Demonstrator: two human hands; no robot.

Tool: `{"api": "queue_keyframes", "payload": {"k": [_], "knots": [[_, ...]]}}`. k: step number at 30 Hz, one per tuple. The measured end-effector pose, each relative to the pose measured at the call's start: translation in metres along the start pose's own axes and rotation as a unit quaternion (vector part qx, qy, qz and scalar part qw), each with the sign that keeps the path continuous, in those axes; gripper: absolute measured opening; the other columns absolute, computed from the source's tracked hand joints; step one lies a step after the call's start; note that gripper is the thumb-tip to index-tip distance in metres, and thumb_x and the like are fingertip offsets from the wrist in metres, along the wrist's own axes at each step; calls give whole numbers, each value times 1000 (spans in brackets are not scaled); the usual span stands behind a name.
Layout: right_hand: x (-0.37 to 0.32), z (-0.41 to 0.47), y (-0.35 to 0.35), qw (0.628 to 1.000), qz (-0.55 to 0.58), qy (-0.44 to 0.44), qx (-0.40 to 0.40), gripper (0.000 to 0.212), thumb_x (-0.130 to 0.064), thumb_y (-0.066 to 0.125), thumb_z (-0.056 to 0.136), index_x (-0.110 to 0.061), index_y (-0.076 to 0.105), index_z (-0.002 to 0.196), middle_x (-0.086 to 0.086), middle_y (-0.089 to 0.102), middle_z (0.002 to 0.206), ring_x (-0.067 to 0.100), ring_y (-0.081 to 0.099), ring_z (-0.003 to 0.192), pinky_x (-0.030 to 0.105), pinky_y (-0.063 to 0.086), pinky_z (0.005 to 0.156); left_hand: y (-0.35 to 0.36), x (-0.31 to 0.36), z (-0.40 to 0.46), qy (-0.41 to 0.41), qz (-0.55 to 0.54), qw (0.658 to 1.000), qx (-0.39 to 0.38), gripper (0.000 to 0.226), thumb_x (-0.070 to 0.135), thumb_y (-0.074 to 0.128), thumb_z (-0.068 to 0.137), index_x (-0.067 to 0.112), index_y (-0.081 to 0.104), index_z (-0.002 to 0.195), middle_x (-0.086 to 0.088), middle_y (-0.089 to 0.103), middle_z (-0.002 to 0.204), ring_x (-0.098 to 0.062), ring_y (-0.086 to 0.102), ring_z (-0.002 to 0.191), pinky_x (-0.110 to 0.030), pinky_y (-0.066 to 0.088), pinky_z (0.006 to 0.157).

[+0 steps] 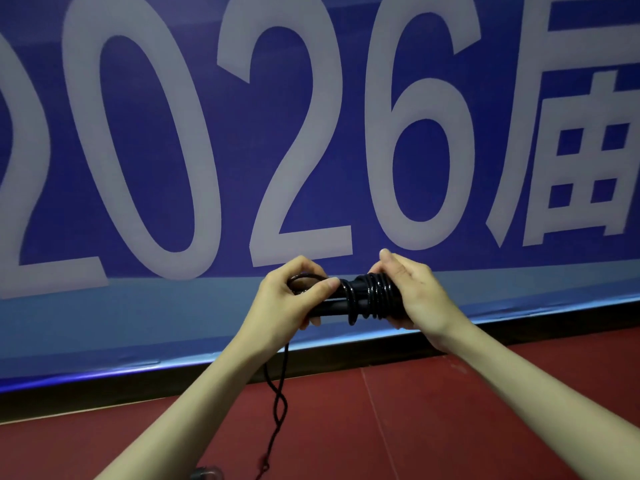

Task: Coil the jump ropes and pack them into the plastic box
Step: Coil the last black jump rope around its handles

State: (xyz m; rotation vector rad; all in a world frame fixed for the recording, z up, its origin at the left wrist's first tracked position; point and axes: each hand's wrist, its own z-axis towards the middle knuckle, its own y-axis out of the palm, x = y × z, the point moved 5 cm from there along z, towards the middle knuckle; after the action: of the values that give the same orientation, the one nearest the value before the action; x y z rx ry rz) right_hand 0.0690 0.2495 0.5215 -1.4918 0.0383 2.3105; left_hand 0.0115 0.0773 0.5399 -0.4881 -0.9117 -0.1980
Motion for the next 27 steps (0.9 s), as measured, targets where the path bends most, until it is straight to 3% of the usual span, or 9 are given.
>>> {"api": "queue_keyframes", "payload": {"k": [5, 9, 11, 12, 15, 17, 22, 25, 27], "knots": [[3, 5, -3, 996, -21, -40, 75, 47, -31, 33, 106, -4, 60, 79, 26, 58, 59, 26, 50, 46, 23, 34, 40, 2, 3, -1, 9, 19, 1000, -21, 12, 24, 65, 90, 18, 59, 82, 7, 62, 70, -9, 52, 61, -19, 42, 55], [-3, 5, -9, 995, -45, -53, 69, 43, -19, 34, 106, -2, 61, 78, 8, 53, 53, 16, 47, 42, 21, 33, 38, -1, 9, 3, -7, 92, 974, -209, 36, 50, 47, 92, 20, 65, 97, 9, 66, 93, -3, 61, 92, -18, 44, 86], [-6, 5, -10, 994, -59, -62, 67, 40, -13, 35, 104, -2, 60, 75, 0, 51, 50, 10, 46, 41, 18, 33, 38, -5, 9, 9, -21, 125, 961, -248, 48, 55, 42, 89, 13, 64, 97, 0, 62, 93, -7, 58, 90, -33, 41, 93], [-7, 4, -10, 994, -66, -65, 64, 40, -11, 35, 104, -3, 60, 74, -3, 51, 48, 8, 46, 40, 16, 33, 38, -6, 10, 13, -24, 139, 956, -256, 44, 50, 45, 91, 11, 63, 94, -2, 60, 89, -10, 55, 87, -36, 41, 91], [-9, 3, -8, 992, -93, -74, 50, 37, -9, 37, 103, -1, 60, 75, -5, 54, 47, 6, 49, 41, 14, 34, 40, -7, 18, 23, -17, 182, 945, -271, 19, 28, 56, 97, 18, 65, 84, 16, 61, 77, -1, 56, 77, -16, 41, 77], [-8, 3, -10, 989, -116, -75, 52, 36, -8, 38, 102, 0, 59, 74, -10, 53, 46, 4, 47, 41, 13, 33, 41, -8, 26, 30, 37, 210, 943, -256, 12, 26, 60, 93, 24, 67, 83, 16, 60, 80, -2, 56, 76, -12, 40, 73], [-4, -1, 7, 984, -153, -81, 32, 37, -9, 41, 100, 1, 54, 67, -8, 45, 49, 6, 39, 47, 21, 31, 47, 11, 38, 33, 155, 189, 941, -236, 6, 15, 66, 88, 20, 68, 86, 8, 54, 83, -5, 53, 75, -16, 40, 70], [-6, -8, 17, 992, -107, -73, 14, 38, -7, 39, 101, -4, 51, 66, -11, 44, 43, 4, 40, 40, 15, 30, 44, 10, 25, 38, 144, 157, 953, -215, 6, 16, 66, 89, 17, 71, 85, 11, 55, 82, -9, 54, 75, -22, 43, 73], [-12, -12, 16, 996, -50, -70, 9, 36, -6, 36, 103, 3, 55, 73, -9, 47, 41, 3, 43, 35, 13, 31, 40, 2, 11, 42, 110, 107, 971, -185, 15, 19, 64, 88, 28, 71, 80, 13, 57, 80, -10, 54, 77, -24, 43, 75]]}}
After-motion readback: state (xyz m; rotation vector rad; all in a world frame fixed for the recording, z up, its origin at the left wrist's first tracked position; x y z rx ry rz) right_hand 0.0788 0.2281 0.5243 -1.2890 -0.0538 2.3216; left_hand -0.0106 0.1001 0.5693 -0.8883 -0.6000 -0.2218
